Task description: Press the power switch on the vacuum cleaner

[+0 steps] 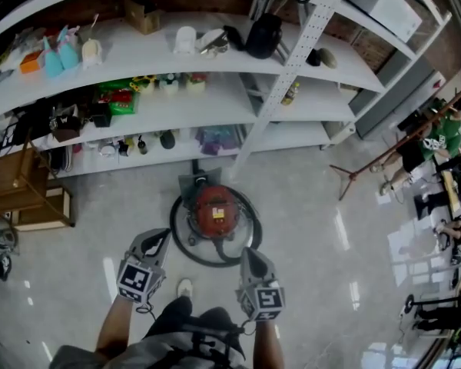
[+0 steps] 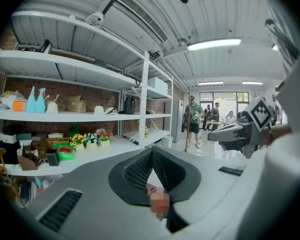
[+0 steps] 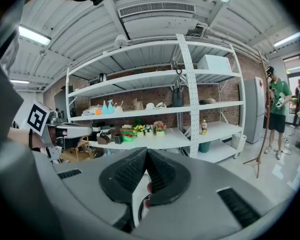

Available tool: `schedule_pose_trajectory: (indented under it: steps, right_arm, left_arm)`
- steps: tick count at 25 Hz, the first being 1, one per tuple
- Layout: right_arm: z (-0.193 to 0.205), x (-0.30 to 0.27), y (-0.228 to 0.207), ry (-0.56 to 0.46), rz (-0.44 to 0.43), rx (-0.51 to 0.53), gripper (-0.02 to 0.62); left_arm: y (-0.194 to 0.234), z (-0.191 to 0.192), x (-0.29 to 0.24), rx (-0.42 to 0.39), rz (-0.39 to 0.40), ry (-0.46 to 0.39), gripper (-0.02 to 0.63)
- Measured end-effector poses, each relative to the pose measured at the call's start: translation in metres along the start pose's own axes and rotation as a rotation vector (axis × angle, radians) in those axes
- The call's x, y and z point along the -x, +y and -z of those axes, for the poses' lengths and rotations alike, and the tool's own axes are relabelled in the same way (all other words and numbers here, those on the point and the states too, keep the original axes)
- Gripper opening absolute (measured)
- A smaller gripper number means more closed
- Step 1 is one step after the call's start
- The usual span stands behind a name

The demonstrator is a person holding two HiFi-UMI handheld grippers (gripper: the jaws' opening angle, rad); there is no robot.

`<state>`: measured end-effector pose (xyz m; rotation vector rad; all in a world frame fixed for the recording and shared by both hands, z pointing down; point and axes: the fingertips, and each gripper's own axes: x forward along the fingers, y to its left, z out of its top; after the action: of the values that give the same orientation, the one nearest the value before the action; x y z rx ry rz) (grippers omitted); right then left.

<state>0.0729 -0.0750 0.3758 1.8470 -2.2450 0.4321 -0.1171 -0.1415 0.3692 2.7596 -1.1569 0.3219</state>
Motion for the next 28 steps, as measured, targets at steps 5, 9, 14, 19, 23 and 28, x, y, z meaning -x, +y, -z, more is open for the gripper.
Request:
schedule_pose_trajectory:
  steps: [5, 9, 14, 19, 23, 28]
  right_arm:
    - [0.006, -0.018, -0.002, 0.018, -0.012, -0.013, 0.009]
    - [0.005, -0.031, -0.009, 0.011, -0.031, 0.001, 0.009]
    - [0.015, -0.043, -0.022, 0.034, -0.058, 0.003, 0.009]
    - [0.032, -0.056, -0.035, 0.049, -0.072, 0.01, 0.009]
    - [0.044, -0.066, -0.043, 0.056, -0.086, 0.0, 0.009]
    - [0.064, -0.078, -0.053, 0.081, -0.071, 0.003, 0.009]
  left_arm:
    - [0.009, 0.005, -0.012, 0.006, -0.002, 0.002, 0.008]
    - [0.012, 0.008, -0.021, 0.009, -0.012, 0.004, 0.008]
    - [0.006, 0.022, -0.033, -0.024, -0.012, 0.039, 0.008]
    - [0.002, 0.037, -0.043, -0.02, -0.024, 0.053, 0.008]
    - [0.001, 0.051, -0.051, -0.022, -0.034, 0.065, 0.008]
    - [-0.001, 0.073, -0.061, 0.005, -0.025, 0.081, 0.008]
